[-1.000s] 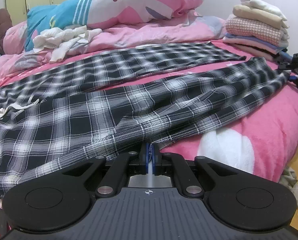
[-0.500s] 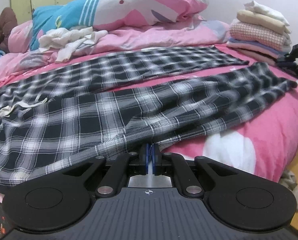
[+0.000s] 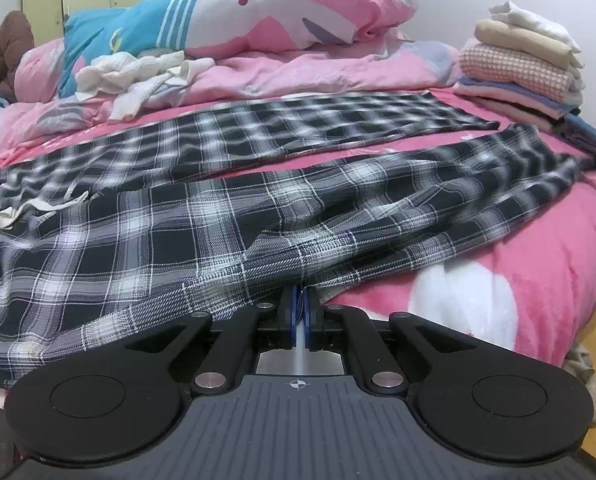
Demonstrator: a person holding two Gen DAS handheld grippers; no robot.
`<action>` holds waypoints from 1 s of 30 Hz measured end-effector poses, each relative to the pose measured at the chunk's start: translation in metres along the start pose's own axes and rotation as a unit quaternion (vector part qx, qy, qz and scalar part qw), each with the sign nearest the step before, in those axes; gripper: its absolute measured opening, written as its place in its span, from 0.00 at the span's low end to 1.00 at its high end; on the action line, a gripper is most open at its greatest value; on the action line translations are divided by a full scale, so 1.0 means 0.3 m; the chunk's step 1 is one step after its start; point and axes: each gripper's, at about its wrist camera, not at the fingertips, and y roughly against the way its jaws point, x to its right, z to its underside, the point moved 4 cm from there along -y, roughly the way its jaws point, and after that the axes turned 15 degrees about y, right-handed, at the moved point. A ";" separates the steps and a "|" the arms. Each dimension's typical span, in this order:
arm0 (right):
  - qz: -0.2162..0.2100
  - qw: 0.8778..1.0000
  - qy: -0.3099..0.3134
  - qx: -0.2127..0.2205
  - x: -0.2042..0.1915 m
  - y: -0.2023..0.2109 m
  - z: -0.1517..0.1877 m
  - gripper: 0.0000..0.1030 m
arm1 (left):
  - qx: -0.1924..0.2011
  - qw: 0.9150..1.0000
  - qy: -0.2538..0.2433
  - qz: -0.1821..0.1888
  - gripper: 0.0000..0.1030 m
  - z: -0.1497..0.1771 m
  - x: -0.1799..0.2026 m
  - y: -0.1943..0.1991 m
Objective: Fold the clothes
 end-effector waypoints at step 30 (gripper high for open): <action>-0.035 0.988 0.148 -0.031 -0.248 -0.210 0.038 0.22 | 0.001 1.000 -0.001 -0.009 0.03 0.007 0.007 -0.001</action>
